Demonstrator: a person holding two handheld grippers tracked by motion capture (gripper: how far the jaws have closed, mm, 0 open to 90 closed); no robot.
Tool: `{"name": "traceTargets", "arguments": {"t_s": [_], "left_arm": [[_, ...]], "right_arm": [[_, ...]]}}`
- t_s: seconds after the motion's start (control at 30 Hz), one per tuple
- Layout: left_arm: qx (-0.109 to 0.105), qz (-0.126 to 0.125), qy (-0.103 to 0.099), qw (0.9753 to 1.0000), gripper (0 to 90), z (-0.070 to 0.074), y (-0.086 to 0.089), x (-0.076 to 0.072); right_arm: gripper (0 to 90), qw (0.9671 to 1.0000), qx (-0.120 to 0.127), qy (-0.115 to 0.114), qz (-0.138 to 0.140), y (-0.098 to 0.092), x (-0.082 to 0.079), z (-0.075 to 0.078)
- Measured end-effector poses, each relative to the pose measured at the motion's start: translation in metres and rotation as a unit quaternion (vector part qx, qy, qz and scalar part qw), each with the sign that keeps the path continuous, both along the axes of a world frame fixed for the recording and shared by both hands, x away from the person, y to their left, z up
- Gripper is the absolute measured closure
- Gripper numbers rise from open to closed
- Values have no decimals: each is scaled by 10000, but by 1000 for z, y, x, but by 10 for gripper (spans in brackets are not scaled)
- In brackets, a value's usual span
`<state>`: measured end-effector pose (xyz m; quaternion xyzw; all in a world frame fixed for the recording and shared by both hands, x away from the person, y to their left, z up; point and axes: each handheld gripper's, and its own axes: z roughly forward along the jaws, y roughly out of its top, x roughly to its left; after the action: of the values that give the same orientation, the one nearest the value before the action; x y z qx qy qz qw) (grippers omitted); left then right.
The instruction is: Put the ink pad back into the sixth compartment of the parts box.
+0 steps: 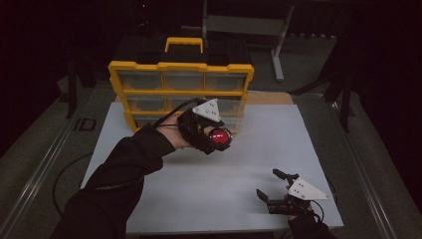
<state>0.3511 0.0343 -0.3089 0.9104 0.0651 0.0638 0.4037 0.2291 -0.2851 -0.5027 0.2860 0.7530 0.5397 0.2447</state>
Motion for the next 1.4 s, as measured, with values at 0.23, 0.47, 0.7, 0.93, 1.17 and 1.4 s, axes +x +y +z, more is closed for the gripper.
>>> {"name": "traceTargets", "arguments": {"t_s": [0.23,0.47,0.7,0.93,1.17,1.4], "left_arm": [[-159,141,24,9998,305,11,-1,14],[-312,292,-2,9991,305,20,-1,27],[-386,530,-2,9978,305,22,-2,36],[-593,927,107,9939,305,21,-3,51],[-778,1187,209,9897,305,19,-5,61],[-728,1513,264,9855,304,15,-11,66]], "right_arm": [[102,10000,-13,4,5,0,0,0],[102,10000,-12,2,13,0,0,0],[102,10000,16,16,-1,-1,0,0],[102,10000,-8,2,26,0,0,-1],[102,10000,20,17,37,0,0,-1],[102,10000,25,11,25,0,0,0]]}}
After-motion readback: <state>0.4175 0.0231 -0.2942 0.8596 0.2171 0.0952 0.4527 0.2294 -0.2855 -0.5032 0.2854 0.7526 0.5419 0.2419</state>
